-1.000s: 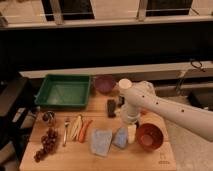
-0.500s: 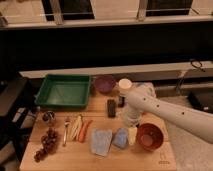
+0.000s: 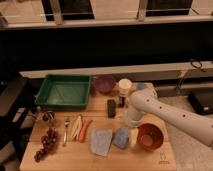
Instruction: Wipe table surface with sponge
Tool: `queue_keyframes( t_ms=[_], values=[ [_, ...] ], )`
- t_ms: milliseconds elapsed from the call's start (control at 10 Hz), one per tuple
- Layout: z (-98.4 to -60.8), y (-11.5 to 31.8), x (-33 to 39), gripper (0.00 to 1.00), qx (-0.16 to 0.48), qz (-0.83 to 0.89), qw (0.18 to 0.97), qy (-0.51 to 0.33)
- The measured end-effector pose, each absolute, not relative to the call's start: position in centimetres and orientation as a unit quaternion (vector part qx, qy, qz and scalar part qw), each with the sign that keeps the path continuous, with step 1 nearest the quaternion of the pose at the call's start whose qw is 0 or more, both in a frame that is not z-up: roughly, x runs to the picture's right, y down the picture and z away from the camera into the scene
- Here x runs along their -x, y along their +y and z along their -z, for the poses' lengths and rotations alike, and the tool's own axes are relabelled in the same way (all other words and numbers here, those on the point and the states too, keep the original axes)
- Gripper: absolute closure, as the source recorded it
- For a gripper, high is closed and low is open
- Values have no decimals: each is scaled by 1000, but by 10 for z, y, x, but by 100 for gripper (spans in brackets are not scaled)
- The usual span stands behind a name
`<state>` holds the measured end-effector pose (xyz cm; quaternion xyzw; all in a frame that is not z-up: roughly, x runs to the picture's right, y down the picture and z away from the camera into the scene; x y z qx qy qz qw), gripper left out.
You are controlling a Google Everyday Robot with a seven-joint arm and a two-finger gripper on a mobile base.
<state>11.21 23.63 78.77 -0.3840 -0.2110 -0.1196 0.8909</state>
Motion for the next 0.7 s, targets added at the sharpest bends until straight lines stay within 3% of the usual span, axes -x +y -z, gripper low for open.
queue_keyframes(
  t_ms=[700],
  values=[
    [-804, 264, -106, 0, 414, 120, 874, -225]
  ],
)
